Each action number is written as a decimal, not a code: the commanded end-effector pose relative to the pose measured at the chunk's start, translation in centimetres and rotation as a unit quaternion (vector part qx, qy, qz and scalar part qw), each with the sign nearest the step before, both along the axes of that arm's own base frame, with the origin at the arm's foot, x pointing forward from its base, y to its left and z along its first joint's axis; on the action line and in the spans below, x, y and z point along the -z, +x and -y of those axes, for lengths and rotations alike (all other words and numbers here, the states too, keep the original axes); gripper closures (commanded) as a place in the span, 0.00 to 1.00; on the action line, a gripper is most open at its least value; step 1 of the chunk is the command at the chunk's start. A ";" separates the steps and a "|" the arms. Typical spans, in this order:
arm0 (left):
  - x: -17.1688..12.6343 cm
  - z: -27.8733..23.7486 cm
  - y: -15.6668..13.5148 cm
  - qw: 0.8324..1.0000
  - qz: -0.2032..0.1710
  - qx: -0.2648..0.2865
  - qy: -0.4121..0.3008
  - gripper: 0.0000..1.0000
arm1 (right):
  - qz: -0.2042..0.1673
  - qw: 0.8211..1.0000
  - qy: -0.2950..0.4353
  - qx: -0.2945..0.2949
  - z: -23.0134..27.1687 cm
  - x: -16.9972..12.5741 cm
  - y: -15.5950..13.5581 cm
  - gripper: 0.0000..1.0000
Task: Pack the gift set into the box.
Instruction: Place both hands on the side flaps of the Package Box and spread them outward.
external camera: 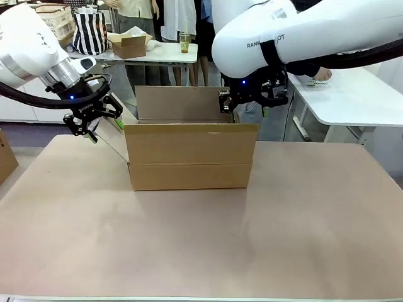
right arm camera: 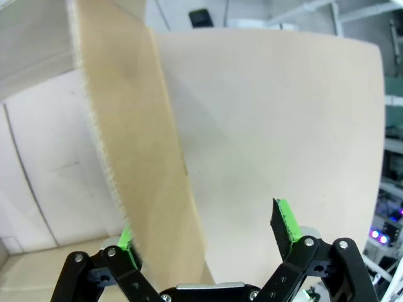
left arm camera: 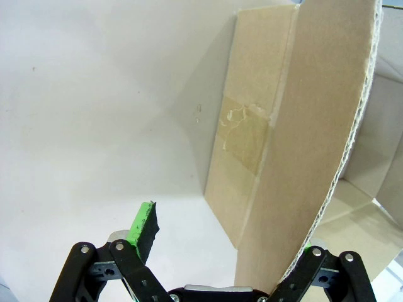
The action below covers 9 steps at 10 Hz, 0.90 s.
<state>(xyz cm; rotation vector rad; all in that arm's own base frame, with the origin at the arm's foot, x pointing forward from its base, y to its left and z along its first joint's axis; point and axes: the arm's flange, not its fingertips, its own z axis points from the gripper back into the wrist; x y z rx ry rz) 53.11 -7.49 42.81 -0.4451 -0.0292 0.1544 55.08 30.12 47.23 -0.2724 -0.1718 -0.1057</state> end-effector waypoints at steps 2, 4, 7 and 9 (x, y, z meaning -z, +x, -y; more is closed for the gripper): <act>-0.3 0.0 -0.1 1.000 -0.002 -0.006 0.008 0.00 | -0.072 0.994 0.073 0.040 7.0 0.1 3.4 0.00; -0.3 0.0 -0.1 1.000 -0.002 -0.006 0.008 0.00 | -0.101 0.988 0.111 0.034 9.3 0.4 4.4 0.00; -0.3 0.0 -0.1 1.000 -0.002 -0.006 0.008 0.00 | -0.165 0.965 0.203 0.018 11.9 3.1 5.8 0.00; -0.3 0.0 -0.1 1.000 -0.002 -0.006 0.008 0.00 | -0.134 0.976 0.168 0.028 11.3 2.9 5.3 0.00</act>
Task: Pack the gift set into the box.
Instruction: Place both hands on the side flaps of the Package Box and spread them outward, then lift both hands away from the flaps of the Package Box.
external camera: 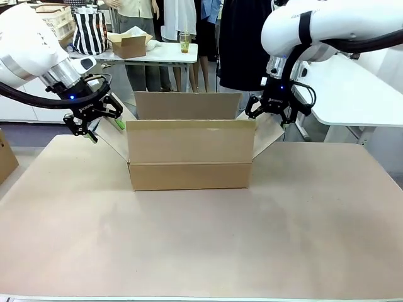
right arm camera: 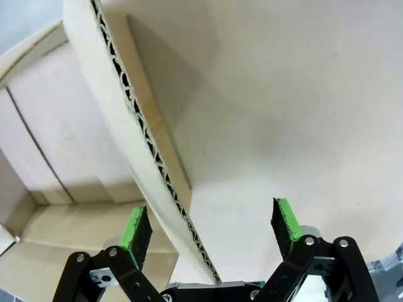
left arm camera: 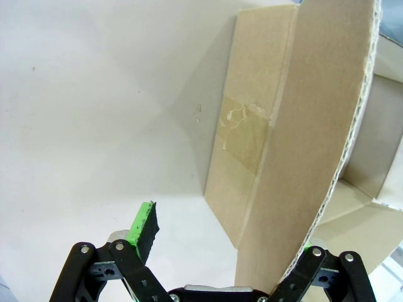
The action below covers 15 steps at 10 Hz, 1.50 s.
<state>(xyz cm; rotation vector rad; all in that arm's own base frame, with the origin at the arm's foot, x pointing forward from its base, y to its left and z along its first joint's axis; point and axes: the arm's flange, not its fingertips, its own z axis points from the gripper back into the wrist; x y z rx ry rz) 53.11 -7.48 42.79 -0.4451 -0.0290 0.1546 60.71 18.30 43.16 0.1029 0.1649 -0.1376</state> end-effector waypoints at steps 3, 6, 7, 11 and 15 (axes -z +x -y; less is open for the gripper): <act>-0.3 0.0 -0.1 1.000 -0.002 -0.005 0.008 0.00 | 0.019 0.999 -0.029 0.005 -0.5 -1.2 -0.4 0.00; -0.3 0.0 -0.1 1.000 -0.002 -0.005 0.008 0.00 | 0.019 0.999 -0.029 0.005 -0.5 -1.2 -0.4 0.00; -0.3 0.0 -0.1 1.000 -0.002 -0.005 0.008 0.00 | 0.019 0.999 -0.029 0.005 -0.5 -1.2 -0.4 0.00; -0.3 0.0 -0.1 1.000 -0.002 -0.005 0.008 0.00 | 0.019 0.999 -0.029 0.005 -0.5 -1.2 -0.4 0.00; -0.3 0.0 -0.1 1.000 -0.002 -0.005 0.008 0.00 | 0.019 0.999 -0.029 0.005 -0.5 -1.2 -0.4 0.00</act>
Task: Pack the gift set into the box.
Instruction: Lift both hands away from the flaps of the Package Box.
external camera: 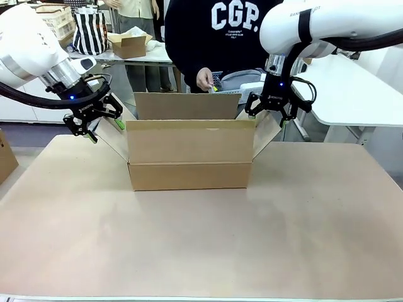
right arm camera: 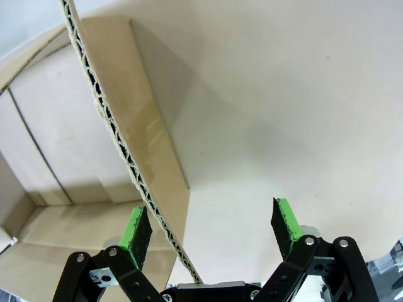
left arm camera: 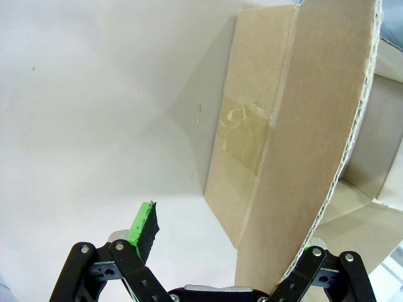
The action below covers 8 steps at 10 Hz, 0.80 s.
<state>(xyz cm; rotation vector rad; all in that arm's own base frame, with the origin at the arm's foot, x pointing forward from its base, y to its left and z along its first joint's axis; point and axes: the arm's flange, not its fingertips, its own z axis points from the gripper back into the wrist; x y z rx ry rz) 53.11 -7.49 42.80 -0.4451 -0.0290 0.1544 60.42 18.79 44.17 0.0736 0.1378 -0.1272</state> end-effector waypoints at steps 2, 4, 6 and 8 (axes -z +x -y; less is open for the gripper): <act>-0.3 0.0 -0.1 1.000 -0.002 -0.006 0.008 0.00 | 0.007 1.000 -0.014 0.011 0.0 -0.2 -0.1 0.00; -0.3 0.0 -0.1 1.000 -0.002 -0.006 0.008 0.00 | 0.007 1.000 -0.014 0.011 0.0 -0.2 -0.1 0.00; -0.3 0.0 -0.1 1.000 -0.002 -0.006 0.008 0.00 | 0.007 1.000 -0.014 0.011 0.0 -0.2 -0.1 0.00; -0.3 0.0 -0.1 1.000 -0.002 -0.006 0.008 0.00 | 0.007 1.000 -0.014 0.011 0.0 -0.2 -0.1 0.00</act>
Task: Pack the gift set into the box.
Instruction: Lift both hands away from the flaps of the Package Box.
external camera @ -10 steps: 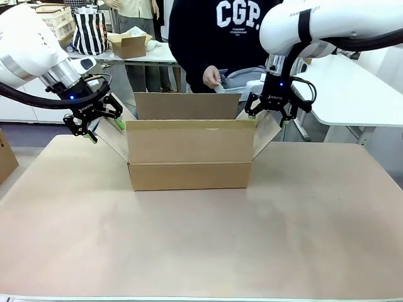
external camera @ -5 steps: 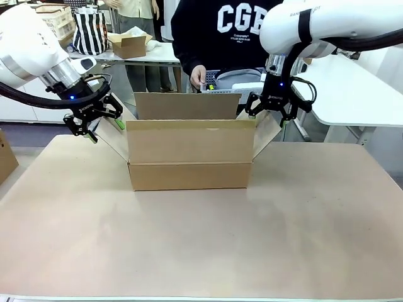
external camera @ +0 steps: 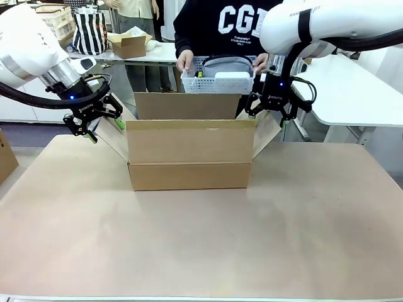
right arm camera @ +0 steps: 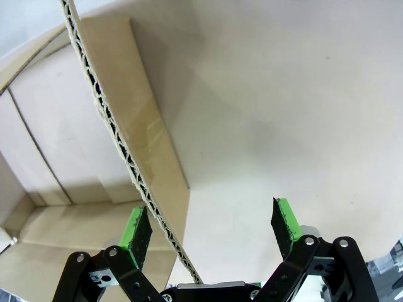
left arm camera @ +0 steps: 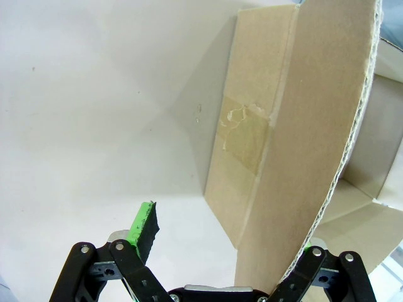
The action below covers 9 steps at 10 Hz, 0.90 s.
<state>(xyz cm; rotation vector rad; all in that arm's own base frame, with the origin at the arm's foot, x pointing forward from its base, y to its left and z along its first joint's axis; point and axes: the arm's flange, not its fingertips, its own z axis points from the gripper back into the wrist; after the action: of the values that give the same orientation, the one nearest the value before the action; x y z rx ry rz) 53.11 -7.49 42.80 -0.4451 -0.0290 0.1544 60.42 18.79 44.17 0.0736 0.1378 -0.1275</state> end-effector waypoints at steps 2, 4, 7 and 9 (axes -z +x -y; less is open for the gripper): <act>-0.3 0.0 -0.1 1.000 -0.002 -0.006 0.008 0.00 | 0.007 1.000 -0.014 0.011 0.0 -0.2 -0.1 0.00; -0.3 0.0 -0.1 1.000 -0.002 -0.006 0.008 0.00 | 0.007 1.000 -0.014 0.011 0.0 -0.2 -0.1 0.00; -0.3 0.0 -0.1 1.000 -0.002 -0.006 0.008 0.00 | 0.007 1.000 -0.014 0.011 0.0 -0.2 -0.1 0.00; -0.3 0.0 -0.1 1.000 -0.002 -0.006 0.008 0.00 | 0.007 1.000 -0.014 0.011 0.0 -0.2 -0.1 0.00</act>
<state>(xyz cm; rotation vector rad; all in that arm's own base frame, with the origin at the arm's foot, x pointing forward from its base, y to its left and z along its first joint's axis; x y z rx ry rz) 53.11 -7.49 42.80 -0.4451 -0.0290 0.1544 60.42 18.79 44.17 0.0735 0.1379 -0.1278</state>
